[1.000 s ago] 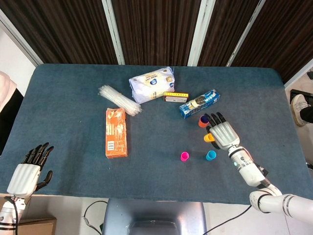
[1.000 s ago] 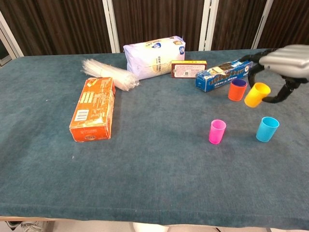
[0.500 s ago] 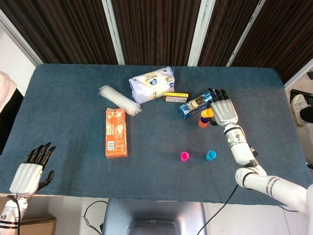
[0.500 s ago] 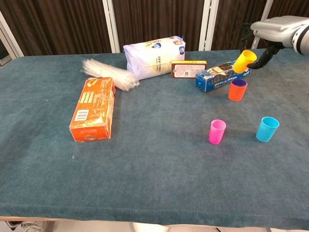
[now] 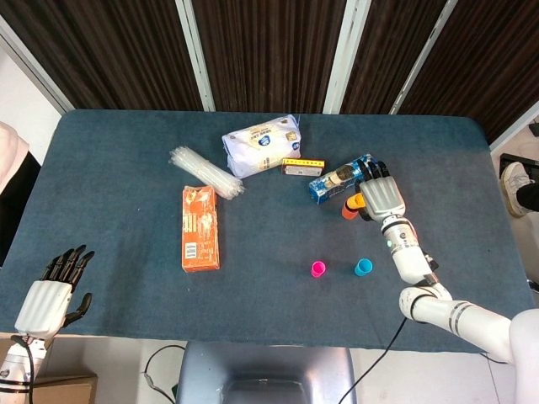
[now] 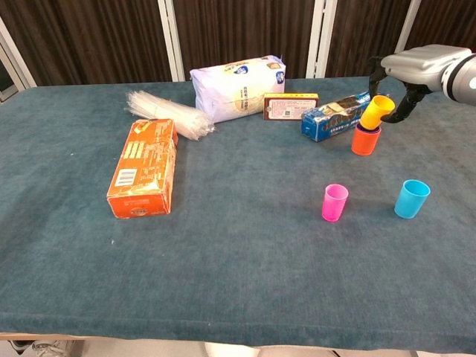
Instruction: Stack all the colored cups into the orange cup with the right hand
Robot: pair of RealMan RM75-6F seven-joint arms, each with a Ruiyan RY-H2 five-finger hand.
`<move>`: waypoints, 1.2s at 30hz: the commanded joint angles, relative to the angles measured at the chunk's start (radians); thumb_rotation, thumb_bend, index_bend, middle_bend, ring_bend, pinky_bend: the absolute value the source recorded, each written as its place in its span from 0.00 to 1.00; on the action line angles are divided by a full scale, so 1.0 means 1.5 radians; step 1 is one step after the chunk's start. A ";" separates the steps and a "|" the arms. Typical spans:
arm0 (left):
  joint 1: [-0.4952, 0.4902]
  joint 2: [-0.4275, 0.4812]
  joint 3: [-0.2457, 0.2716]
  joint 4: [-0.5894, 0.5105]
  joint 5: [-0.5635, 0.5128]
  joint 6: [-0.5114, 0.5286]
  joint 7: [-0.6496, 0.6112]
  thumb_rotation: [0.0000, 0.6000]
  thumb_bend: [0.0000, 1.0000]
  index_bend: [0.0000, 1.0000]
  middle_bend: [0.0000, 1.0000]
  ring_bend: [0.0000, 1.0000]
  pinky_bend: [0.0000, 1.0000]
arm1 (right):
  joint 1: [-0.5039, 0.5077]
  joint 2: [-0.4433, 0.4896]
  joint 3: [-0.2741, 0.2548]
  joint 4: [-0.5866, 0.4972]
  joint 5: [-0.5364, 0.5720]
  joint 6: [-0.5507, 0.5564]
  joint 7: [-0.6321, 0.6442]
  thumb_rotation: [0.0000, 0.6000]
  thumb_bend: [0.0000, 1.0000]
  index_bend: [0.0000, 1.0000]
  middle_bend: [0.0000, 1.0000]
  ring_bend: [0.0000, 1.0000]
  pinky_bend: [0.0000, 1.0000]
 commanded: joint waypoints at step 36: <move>-0.002 -0.006 0.005 0.002 0.010 0.001 0.003 1.00 0.45 0.00 0.00 0.00 0.13 | -0.165 0.164 -0.168 -0.264 -0.280 0.071 0.069 1.00 0.44 0.21 0.00 0.00 0.00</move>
